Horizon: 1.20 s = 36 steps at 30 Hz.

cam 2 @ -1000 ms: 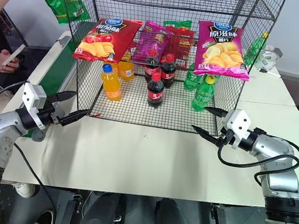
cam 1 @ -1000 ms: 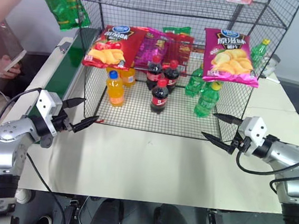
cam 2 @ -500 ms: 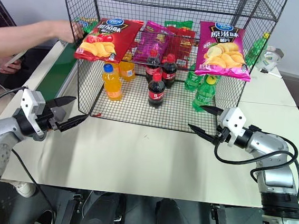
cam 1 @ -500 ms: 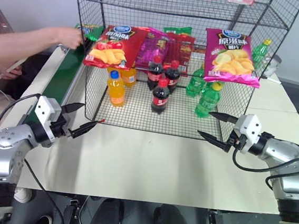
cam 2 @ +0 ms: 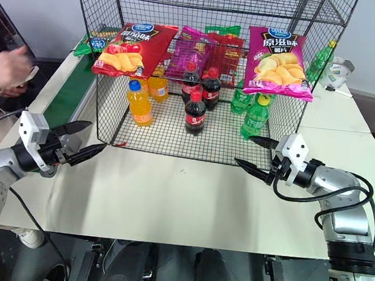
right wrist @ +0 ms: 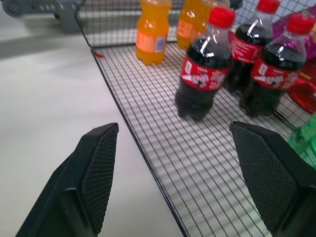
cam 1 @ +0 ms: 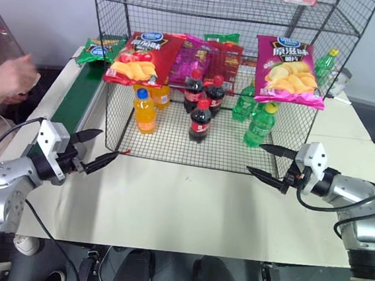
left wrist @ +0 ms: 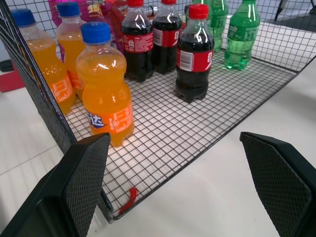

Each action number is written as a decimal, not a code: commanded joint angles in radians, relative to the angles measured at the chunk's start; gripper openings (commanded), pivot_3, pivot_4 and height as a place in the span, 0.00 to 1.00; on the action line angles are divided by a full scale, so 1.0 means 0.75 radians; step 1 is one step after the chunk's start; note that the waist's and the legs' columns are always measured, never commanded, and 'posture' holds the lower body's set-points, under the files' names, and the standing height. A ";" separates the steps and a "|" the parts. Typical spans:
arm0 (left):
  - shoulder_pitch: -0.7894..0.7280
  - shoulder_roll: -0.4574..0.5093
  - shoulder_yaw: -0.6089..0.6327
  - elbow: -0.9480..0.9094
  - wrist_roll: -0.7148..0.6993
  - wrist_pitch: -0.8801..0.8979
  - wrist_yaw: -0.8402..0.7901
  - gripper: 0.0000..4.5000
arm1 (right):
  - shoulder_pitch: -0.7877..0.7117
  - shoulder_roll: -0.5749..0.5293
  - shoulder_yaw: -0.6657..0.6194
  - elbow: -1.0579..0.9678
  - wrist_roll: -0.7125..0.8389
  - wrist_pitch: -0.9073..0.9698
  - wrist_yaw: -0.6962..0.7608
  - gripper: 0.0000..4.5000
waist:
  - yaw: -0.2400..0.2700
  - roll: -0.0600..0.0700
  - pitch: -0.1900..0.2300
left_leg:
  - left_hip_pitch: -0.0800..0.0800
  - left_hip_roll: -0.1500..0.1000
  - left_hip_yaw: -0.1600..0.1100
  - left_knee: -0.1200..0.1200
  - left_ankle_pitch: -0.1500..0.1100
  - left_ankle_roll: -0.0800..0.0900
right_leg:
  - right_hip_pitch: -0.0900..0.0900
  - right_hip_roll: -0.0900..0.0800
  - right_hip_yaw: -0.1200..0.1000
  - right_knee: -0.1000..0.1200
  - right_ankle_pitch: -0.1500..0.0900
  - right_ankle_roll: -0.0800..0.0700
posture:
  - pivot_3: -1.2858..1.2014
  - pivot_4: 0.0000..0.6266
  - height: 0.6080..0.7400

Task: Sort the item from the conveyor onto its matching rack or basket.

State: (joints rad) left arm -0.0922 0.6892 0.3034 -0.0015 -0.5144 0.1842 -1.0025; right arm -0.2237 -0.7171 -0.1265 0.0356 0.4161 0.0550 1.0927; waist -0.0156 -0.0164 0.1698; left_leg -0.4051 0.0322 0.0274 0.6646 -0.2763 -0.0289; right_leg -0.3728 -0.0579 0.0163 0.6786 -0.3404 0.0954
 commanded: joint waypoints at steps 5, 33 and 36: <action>0.038 0.052 0.105 -0.030 -0.083 0.059 -0.034 1.00 | -0.010 -0.001 -0.031 -0.106 0.038 0.031 -0.007 0.83 | -0.003 0.000 0.000 | 0.000 0.000 0.000 0.000 0.000 0.000 | 0.000 0.000 0.000 0.000 0.000 0.000 | 0.52 0.24 0.99; 0.263 0.058 0.277 -0.085 0.259 -0.497 0.174 1.00 | -0.052 0.122 0.078 -0.263 0.122 0.201 0.000 0.99 | -0.001 0.000 0.000 | 0.000 0.000 0.000 0.000 0.000 0.000 | 0.000 -0.002 0.000 0.000 0.000 0.000 | 0.52 0.24 0.99; 0.328 0.104 0.293 -0.068 0.429 -0.710 0.205 1.00 | -0.069 0.141 0.102 -0.251 0.118 0.199 0.003 0.99 | -0.004 0.000 0.000 | 0.000 0.000 0.000 -0.001 0.000 0.000 | -0.001 -0.002 0.000 0.000 0.000 0.000 | 0.52 0.24 0.99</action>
State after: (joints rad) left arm 0.1359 0.7402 0.4813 -0.0506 -0.2703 -0.2396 -0.8729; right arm -0.2555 -0.6158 -0.0495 -0.1217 0.4957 0.2121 1.0943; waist -0.0185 -0.0164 0.1698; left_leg -0.4052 0.0323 0.0273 0.6641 -0.2764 -0.0288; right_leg -0.3732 -0.0590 0.0163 0.6782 -0.3405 0.0952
